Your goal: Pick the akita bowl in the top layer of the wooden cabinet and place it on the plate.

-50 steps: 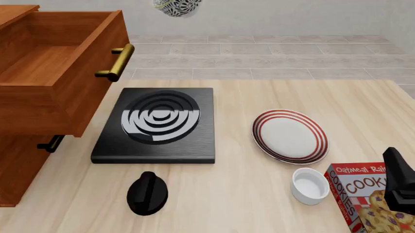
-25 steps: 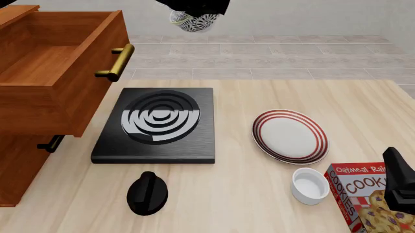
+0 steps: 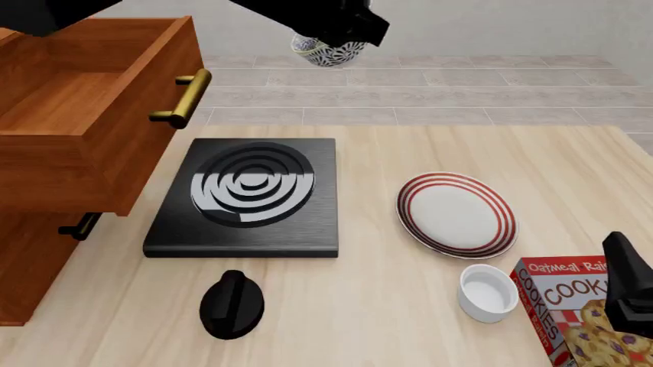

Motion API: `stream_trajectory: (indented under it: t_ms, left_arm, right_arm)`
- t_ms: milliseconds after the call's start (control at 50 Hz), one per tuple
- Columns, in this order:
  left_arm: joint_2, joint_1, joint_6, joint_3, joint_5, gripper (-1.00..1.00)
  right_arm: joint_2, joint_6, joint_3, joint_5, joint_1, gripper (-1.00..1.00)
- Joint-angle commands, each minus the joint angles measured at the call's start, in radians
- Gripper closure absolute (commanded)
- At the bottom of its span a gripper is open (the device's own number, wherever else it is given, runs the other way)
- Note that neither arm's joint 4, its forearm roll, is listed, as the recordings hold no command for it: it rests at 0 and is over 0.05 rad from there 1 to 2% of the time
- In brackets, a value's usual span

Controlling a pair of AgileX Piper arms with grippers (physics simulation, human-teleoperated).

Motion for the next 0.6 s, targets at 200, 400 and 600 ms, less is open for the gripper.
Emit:
stream_trajectory:
  t_ms: [200,400,600]
  left_arm:
    - [0.040,-0.025,0.023,-0.004,-0.024,1.00]
    - [0.049,-0.031,0.033,0.026,-0.048,1.00]
    - [0.058,-0.042,0.039,0.043,-0.063,1.00]
  right_arm:
    - [-0.011,0.008,0.000,0.006,-0.004,-1.00]
    - [-0.014,0.011,0.000,0.008,-0.006,-1.00]
    - [-0.015,0.010,0.000,0.008,-0.005,-1.00]
